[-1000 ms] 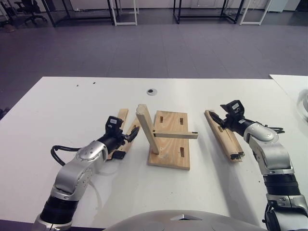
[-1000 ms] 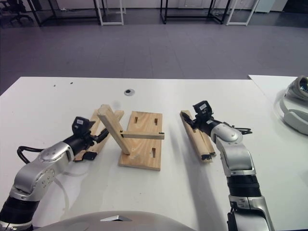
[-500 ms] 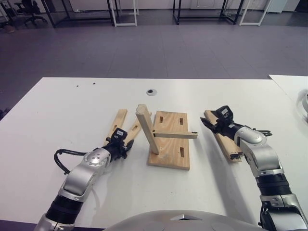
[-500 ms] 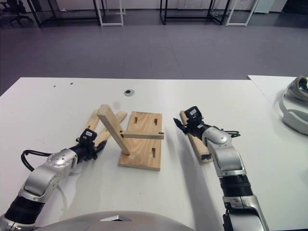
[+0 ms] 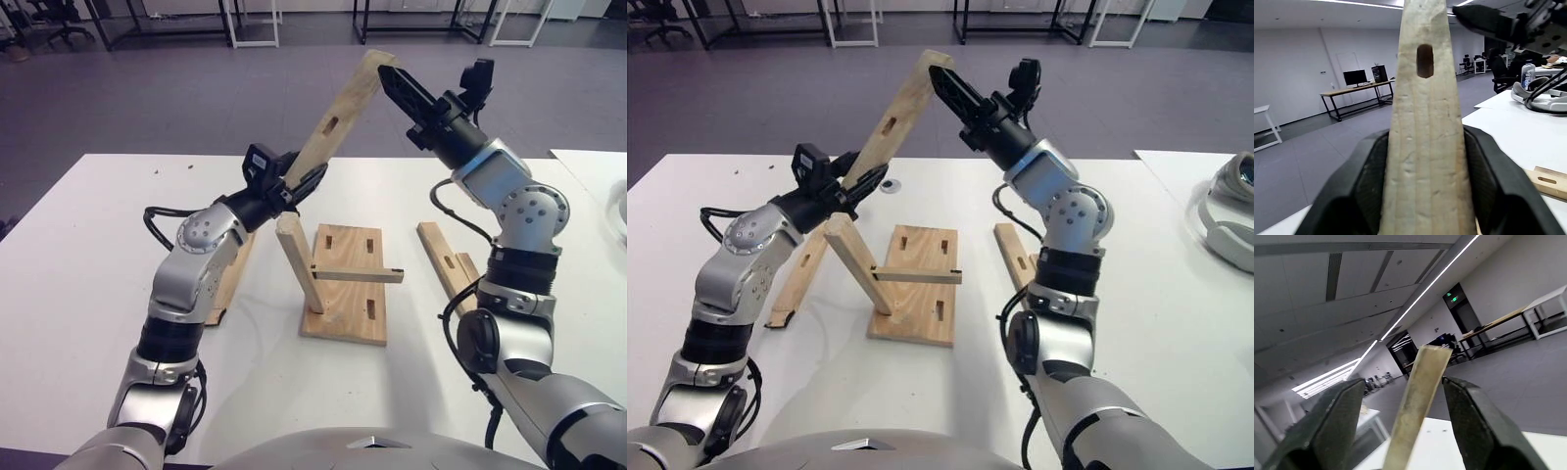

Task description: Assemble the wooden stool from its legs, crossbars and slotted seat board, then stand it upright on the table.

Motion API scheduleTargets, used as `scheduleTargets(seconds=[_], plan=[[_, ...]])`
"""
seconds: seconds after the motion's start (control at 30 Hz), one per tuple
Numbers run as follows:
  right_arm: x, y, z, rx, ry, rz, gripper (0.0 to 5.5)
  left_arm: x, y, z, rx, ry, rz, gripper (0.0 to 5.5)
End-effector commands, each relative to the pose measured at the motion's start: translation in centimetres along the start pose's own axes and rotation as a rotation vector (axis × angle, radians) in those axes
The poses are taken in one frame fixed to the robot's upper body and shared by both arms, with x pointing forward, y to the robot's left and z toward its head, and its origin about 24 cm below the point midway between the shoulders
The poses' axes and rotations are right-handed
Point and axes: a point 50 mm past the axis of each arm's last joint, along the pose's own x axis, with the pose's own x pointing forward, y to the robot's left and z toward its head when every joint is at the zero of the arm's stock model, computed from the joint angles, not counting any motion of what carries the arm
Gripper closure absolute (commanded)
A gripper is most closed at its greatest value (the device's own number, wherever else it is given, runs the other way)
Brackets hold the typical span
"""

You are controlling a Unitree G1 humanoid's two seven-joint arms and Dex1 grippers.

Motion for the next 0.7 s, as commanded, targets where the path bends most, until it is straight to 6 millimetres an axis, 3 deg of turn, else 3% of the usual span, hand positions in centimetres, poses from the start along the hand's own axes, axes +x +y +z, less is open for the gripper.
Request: scheduleTargets(seconds=[0.03, 0.3, 0.47, 0.5, 0.6, 0.7], plan=[[1.0, 0.9, 0.4, 0.064, -0.019, 0.017, 2.73, 0.7, -0.4, 0.7, 0.053, -0.043, -0.054, 3.42], [0.7, 0.4, 0.8, 0.082, -0.017, -0.050, 4.32, 0.6, -0.7, 0.2, 0.104, -0.046, -0.123, 3.42], [-0.4, -0.4, 0.1, 0.058, 0.022, -0.086, 4.43, 0.2, -0.5, 0.1, 0.120, -0.045, -0.148, 3.42], [-1.0, -0.8, 0.2, 0.047, 0.007, -0.112, 4.43, 0.2, -0.5, 0.0, 0.122, -0.036, -0.139, 3.42], [-4.0, -2.1, 0.5, -0.008, -0.061, -0.225, 4.50, -0.2, -0.1, -1.2, 0.118, 0.028, -0.086, 2.73], [-10.4, -2.4, -0.3, -0.043, -0.112, -0.406, 4.50, -2.8, 0.1, -3.9, 0.089, 0.160, 0.025, 2.23]])
